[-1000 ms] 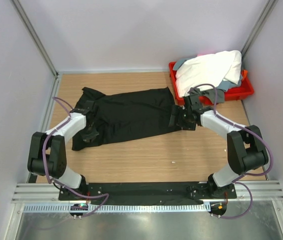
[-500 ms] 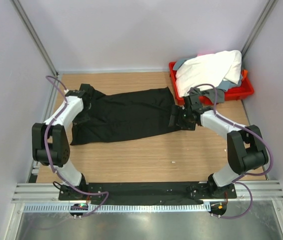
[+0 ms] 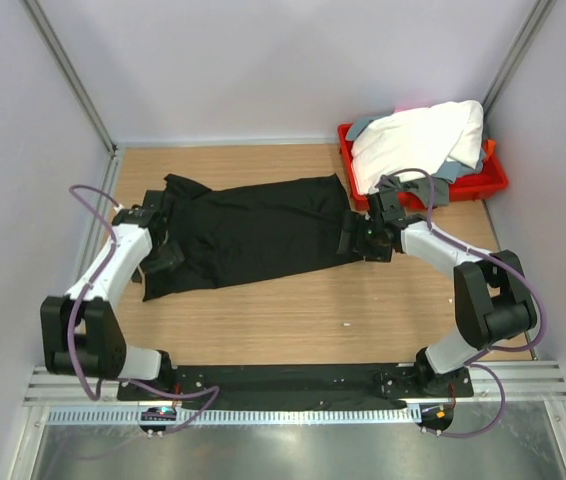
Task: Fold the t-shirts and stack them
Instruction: Fold the tshirt
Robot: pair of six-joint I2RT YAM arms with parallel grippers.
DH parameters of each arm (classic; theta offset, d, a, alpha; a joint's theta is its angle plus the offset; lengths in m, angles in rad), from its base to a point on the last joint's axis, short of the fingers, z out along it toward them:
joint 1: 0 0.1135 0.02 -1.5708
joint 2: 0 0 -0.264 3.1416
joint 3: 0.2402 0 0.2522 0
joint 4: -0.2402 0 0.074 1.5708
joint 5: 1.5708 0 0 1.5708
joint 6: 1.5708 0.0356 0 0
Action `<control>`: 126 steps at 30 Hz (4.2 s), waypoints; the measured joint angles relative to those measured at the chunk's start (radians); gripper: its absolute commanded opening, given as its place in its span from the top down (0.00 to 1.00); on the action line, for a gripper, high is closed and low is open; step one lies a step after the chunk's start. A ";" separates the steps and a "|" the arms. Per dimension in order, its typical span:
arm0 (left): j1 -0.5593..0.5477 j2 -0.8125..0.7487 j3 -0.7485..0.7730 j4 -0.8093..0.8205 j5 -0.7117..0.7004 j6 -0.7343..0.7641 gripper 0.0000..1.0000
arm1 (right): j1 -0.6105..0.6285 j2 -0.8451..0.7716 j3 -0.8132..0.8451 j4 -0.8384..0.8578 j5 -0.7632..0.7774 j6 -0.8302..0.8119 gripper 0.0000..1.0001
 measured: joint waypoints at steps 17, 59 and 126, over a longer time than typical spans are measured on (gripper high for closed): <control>0.000 -0.202 -0.366 0.229 0.189 -0.229 0.28 | 0.000 0.058 -0.004 0.022 0.071 0.007 0.72; 0.000 -0.609 -0.113 -0.007 0.188 -0.024 0.26 | -0.003 0.117 0.006 0.057 0.205 0.049 0.89; -0.047 1.028 1.199 0.198 0.302 -0.065 1.00 | 0.212 -0.246 -0.061 -0.290 0.172 0.156 0.00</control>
